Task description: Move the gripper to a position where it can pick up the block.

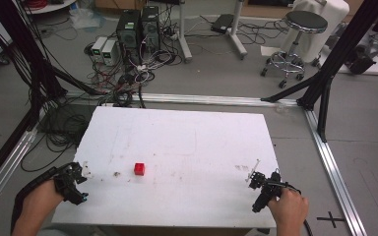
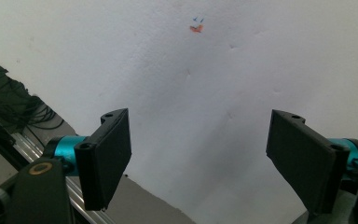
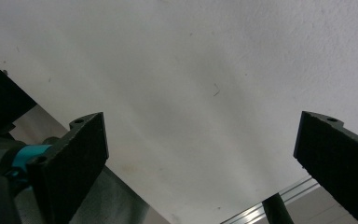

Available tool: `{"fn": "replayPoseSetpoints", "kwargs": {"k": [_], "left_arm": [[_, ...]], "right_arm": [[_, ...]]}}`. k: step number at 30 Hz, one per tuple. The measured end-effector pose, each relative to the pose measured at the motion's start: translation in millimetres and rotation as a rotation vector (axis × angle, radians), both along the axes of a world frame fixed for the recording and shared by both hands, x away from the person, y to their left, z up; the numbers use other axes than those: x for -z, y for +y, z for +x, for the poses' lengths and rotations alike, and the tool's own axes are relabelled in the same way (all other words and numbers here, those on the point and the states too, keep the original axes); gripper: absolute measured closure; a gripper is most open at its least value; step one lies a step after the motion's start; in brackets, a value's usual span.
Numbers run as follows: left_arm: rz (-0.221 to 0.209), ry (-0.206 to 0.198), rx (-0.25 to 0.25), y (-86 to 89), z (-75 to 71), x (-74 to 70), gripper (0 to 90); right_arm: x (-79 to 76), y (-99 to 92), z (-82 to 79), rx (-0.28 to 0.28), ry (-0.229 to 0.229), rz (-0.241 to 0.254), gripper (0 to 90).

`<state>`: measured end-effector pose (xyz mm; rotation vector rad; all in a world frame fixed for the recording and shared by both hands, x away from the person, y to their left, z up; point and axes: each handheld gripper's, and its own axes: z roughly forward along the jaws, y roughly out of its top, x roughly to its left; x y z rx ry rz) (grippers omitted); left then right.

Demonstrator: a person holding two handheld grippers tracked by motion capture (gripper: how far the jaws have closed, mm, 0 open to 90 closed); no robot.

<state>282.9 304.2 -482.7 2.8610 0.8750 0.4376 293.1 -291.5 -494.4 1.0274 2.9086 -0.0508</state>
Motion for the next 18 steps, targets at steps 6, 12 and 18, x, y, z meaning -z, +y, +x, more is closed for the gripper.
{"fn": "replayPoseSetpoints", "kwargs": {"k": [6, 12, 18], "left_arm": [[0.001, 0.000, 0.001, 1.1, 0.4, -0.1, 22.3], [0.002, 0.000, 0.008, -0.3, 0.4, -0.2, 22.3], [-0.002, -0.004, 0.008, -0.4, 0.0, -0.1, 22.3]], "right_arm": [[-0.2, 0.3, 0.1, -0.003, 0.006, 0.002, 2.1], [-0.5, 0.4, -0.5, -0.004, 0.006, 0.004, 2.1], [-0.2, 0.6, -0.3, -0.004, 0.006, 0.005, 2.1]]}}
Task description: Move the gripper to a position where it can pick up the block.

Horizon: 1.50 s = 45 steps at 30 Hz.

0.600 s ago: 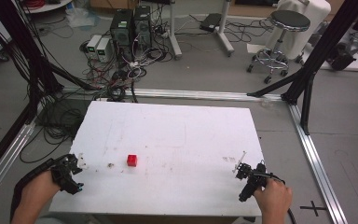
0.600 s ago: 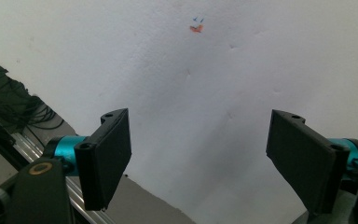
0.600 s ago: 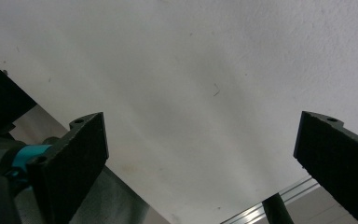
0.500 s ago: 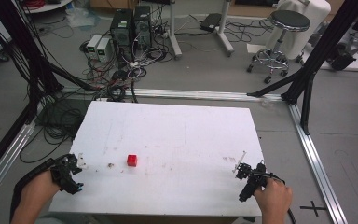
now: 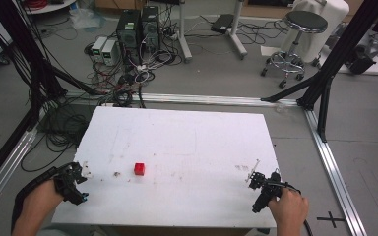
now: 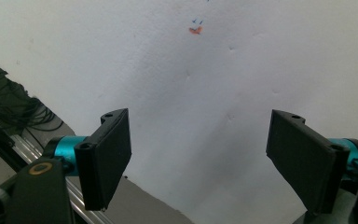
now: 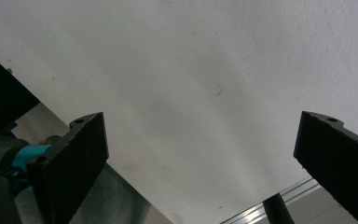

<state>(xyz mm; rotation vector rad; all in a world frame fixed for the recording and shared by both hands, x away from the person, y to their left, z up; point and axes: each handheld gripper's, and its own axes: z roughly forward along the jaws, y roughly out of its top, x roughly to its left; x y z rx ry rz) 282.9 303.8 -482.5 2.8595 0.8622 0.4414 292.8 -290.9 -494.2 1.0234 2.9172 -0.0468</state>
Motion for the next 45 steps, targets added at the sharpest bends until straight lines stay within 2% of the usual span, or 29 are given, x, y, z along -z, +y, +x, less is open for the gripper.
{"fn": "replayPoseSetpoints", "kwargs": {"k": [5, 13, 18, 21, 24, 25, 27, 30, 36, 42, 43, 45], "left_arm": [[0.000, -0.004, 0.006, -0.6, 0.0, 0.3, 22.3], [0.015, 0.011, 0.023, -4.8, 0.0, 1.9, 22.3], [0.006, 0.003, 0.028, -5.4, -0.9, 0.9, 22.3], [-0.011, 0.017, 0.070, -5.7, -1.5, 0.3, 22.3], [-0.014, 0.021, 0.090, -6.0, -0.3, -0.9, 22.3], [-0.014, 0.021, 0.120, -6.2, 2.3, -3.7, 22.3], [-0.015, 0.019, 0.130, -6.7, 3.5, -4.7, 22.3], [0.010, 0.019, 0.194, -9.3, 9.7, -9.5, 22.3], [0.050, 0.015, 0.260, -16.7, 21.8, -19.5, 22.3], [0.064, 0.022, 0.310, -25.9, 31.2, -27.7, 22.1], [0.069, 0.017, 0.336, -29.8, 34.4, -29.3, 22.0], [0.073, 0.024, 0.355, -34.0, 38.1, -30.3, 22.1]], "right_arm": [[0.2, -0.1, -0.4, 0.001, 0.000, 0.001, 2.1], [-0.9, -1.7, -1.6, -0.004, -0.005, 0.007, 2.1], [-1.6, -3.4, -2.8, 0.006, -0.009, 0.011, 2.1], [-0.6, -5.1, -3.4, 0.001, -0.008, 0.015, 2.1], [-1.0, -4.6, -3.6, 0.001, -0.009, 0.018, 2.1], [-1.3, -4.4, -3.4, -0.002, -0.013, 0.019, 2.1], [-1.9, -4.2, -3.4, -0.003, -0.014, 0.023, 2.1], [-2.1, -4.3, -3.7, -0.003, -0.014, 0.025, 2.1], [-1.4, -3.0, -4.0, -0.005, -0.012, 0.027, 2.1], [-2.8, -3.1, -3.8, -0.007, -0.017, 0.028, 2.1], [-3.2, -3.5, -4.0, -0.007, -0.016, 0.028, 2.1], [-3.0, -3.8, -4.3, -0.005, -0.016, 0.030, 2.1]]}}
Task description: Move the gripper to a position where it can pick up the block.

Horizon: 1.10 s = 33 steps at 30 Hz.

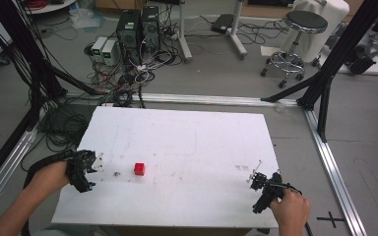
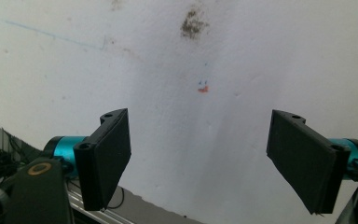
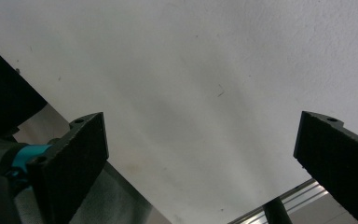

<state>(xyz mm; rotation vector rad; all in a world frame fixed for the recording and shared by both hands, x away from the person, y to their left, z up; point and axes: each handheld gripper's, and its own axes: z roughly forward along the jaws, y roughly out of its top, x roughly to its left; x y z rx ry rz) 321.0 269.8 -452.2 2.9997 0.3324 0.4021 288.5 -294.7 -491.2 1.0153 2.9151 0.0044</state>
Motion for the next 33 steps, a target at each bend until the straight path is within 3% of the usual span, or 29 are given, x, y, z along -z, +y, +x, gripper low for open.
{"fn": "replayPoseSetpoints", "kwargs": {"k": [9, 14, 22, 33], "left_arm": [[0.000, 0.016, 0.073, -18.2, 10.6, 0.2, 22.0], [0.019, 0.058, 0.131, -28.8, 21.0, -2.0, 22.1], [0.031, 0.083, 0.174, -41.7, 35.7, -4.1, 22.1], [0.044, 0.081, 0.217, -65.0, 49.4, -6.0, 22.2]], "right_arm": [[-1.4, -1.5, -0.3, 0.004, -0.001, 0.006, 2.1], [-0.9, -0.9, -0.1, 0.000, -0.003, 0.010, 2.1], [-1.0, -0.5, -0.1, -0.001, -0.002, 0.009, 2.1], [-0.3, -0.7, 0.4, -0.006, 0.004, 0.013, 2.1]]}}
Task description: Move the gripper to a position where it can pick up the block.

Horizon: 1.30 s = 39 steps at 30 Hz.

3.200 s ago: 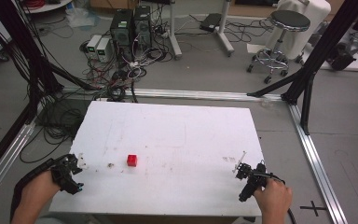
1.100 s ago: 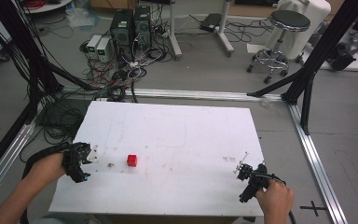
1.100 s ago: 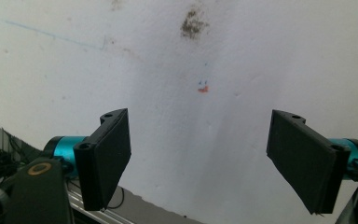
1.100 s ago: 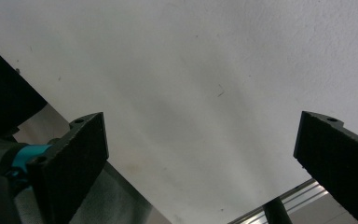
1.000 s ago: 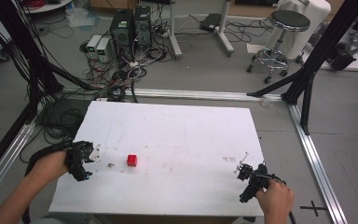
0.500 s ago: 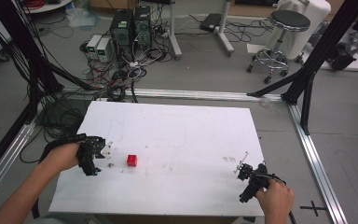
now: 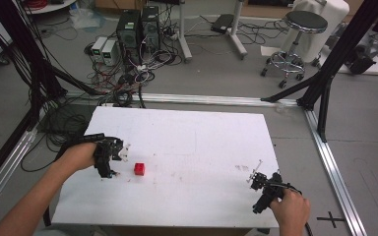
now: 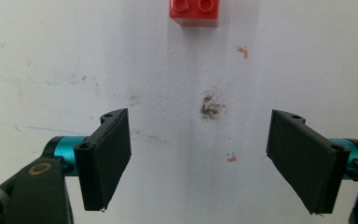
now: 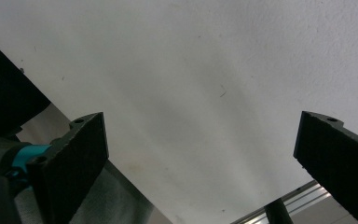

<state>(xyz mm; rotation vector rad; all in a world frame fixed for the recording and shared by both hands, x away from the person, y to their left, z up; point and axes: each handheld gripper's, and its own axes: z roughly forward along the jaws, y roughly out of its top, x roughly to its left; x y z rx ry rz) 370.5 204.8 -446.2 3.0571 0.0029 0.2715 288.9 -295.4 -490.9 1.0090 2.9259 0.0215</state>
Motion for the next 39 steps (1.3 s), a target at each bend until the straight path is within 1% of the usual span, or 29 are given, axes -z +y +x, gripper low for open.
{"fn": "replayPoseSetpoints", "kwargs": {"k": [1, 2, 3, 9, 10, 12, 13, 16, 18, 21, 22, 23, 25, 30, 33, 39], "left_arm": [[0.001, 0.004, 0.001, -2.1, 0.8, 0.2, 22.2], [0.007, -0.001, 0.012, -4.4, 1.9, -0.1, 22.2], [0.004, -0.002, 0.020, -6.5, 2.8, 0.3, 22.2], [0.010, 0.009, 0.042, -18.4, 7.1, 0.5, 22.2], [0.010, 0.012, 0.045, -23.0, 8.5, 0.8, 22.2], [0.010, 0.014, 0.048, -25.1, 9.3, 1.3, 22.2], [0.012, 0.014, 0.059, -29.2, 11.0, 2.2, 22.2], [0.016, 0.017, 0.064, -33.3, 13.1, 3.6, 22.2], [0.018, 0.018, 0.069, -36.5, 14.0, 6.0, 22.2], [0.035, 0.036, 0.075, -43.6, 16.1, 13.9, 22.2], [0.035, 0.036, 0.075, -43.6, 16.1, 13.9, 22.2], [0.044, 0.040, 0.082, -47.0, 16.6, 17.9, 22.2], [0.054, 0.045, 0.090, -50.5, 16.6, 21.1, 22.2], [0.056, 0.051, 0.096, -57.1, 16.7, 26.9, 22.2], [0.062, 0.066, 0.098, -62.2, 18.6, 31.4, 22.2], [0.070, 0.072, 0.091, -64.7, 21.8, 36.6, 22.2]], "right_arm": [[0.1, 0.1, 0.0, 0.001, -0.001, 0.000, 2.1], [0.0, 0.2, 0.0, 0.002, 0.000, 0.001, 2.1], [0.0, 0.2, 0.1, 0.001, 0.000, 0.001, 2.1], [-0.1, 0.1, 0.1, -0.002, -0.001, 0.004, 2.1], [-0.4, 0.1, -0.2, 0.002, -0.002, 0.002, 2.1], [-0.4, -0.5, -0.4, 0.003, -0.003, 0.006, 2.1], [-0.5, -0.6, -0.5, 0.003, -0.003, 0.007, 2.1], [-0.5, -0.1, -0.4, -0.001, -0.004, 0.002, 2.1], [-0.5, 0.4, -0.2, -0.005, -0.005, 0.007, 2.1], [-0.7, 0.8, -0.2, -0.006, -0.006, 0.011, 2.1], [-0.4, 0.7, -0.3, -0.003, -0.008, 0.012, 2.1], [-0.1, 0.6, -0.2, -0.001, -0.006, 0.011, 2.1], [1.0, 0.2, -0.3, -0.002, -0.003, 0.008, 2.1], [1.1, 0.6, -0.2, -0.001, -0.002, 0.008, 2.1], [1.1, 0.1, -0.2, -0.004, -0.005, 0.011, 2.1], [1.5, -0.3, -0.2, -0.003, -0.005, 0.013, 2.1]]}}
